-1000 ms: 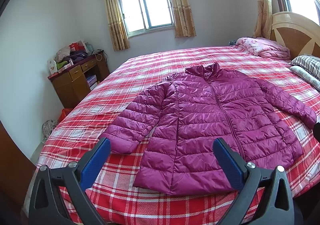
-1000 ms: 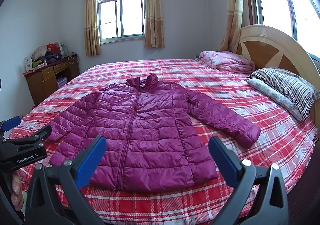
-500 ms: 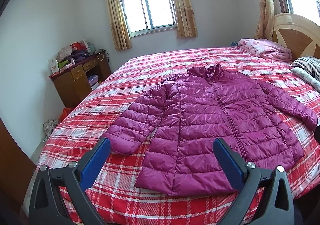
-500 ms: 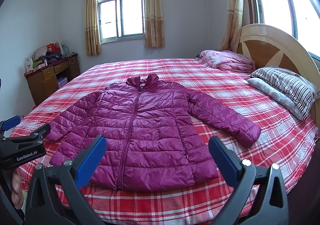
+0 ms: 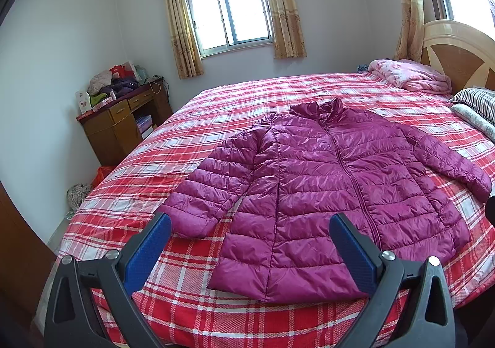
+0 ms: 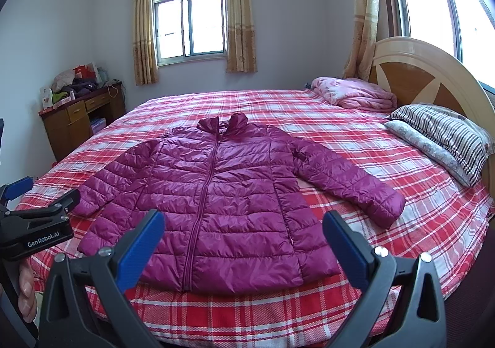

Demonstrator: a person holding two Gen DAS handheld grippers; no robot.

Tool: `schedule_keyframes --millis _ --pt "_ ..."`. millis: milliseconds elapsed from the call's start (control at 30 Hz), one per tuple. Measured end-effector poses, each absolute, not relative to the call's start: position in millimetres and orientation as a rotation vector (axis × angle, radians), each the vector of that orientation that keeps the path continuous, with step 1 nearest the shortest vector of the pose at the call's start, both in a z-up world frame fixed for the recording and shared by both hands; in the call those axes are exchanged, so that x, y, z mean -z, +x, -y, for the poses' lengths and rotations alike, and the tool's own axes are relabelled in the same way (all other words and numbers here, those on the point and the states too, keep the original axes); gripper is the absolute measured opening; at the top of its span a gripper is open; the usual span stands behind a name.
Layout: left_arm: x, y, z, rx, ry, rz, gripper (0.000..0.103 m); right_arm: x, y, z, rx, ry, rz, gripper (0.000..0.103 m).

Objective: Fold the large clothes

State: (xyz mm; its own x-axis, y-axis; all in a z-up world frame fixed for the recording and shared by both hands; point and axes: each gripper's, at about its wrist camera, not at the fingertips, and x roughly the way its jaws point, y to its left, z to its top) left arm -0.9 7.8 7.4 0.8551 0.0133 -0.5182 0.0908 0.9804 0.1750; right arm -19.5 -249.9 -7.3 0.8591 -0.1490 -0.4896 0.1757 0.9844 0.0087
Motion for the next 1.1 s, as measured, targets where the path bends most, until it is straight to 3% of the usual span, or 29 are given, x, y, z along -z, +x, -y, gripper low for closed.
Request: schedule_keyframes --millis 1100 --pt "-1.2 1.8 -8.3 0.034 0.201 -0.560 0.102 13.3 -18.7 253.2 0.159 0.076 -0.527 0.103"
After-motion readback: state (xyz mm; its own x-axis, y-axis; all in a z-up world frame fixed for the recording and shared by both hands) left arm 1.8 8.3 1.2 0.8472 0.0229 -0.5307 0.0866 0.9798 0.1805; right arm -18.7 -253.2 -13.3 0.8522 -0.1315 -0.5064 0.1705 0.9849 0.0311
